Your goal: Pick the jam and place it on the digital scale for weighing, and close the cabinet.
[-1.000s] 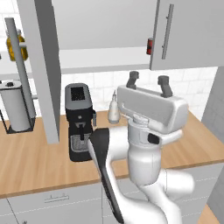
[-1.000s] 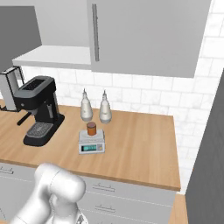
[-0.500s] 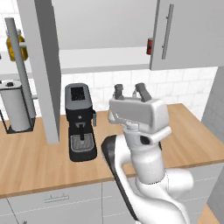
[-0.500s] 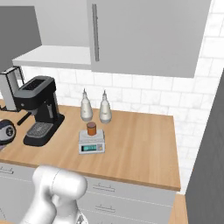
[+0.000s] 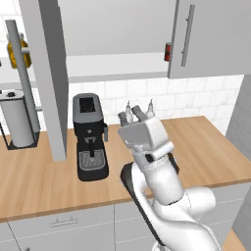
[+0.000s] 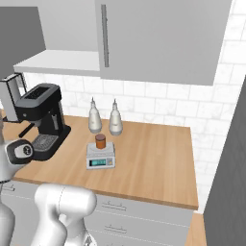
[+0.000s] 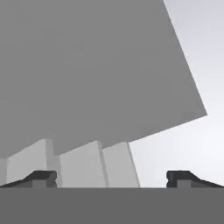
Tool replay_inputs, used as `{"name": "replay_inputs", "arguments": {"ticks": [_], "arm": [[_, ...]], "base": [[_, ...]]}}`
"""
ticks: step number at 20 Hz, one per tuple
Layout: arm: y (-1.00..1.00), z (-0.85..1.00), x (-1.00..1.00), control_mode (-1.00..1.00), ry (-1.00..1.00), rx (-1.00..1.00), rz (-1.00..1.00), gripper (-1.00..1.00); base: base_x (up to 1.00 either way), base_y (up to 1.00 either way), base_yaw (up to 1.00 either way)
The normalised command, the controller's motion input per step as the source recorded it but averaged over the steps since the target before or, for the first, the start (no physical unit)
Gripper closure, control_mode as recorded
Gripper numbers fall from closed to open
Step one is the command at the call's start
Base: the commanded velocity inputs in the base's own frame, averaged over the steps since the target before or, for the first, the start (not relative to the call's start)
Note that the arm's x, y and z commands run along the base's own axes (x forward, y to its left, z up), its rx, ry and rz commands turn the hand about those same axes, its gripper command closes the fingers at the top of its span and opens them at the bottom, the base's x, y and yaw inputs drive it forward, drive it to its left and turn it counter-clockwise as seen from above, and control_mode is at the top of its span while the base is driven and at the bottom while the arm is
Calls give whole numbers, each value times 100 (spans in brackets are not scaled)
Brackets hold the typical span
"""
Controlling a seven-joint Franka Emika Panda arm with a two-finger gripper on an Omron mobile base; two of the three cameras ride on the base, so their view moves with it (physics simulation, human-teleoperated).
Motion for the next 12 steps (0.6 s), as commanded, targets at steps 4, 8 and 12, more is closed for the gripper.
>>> {"name": "replay_inputs", "arguments": {"ticks": [4, 8, 12], "arm": [[100, -70, 61, -100, 0, -13, 0, -100], [100, -40, 46, -100, -1, -12, 0, -100], [90, -46, 27, -100, -1, -9, 0, -100]], "base": [[0, 0, 0], [0, 0, 0], [0, 0, 0]]}}
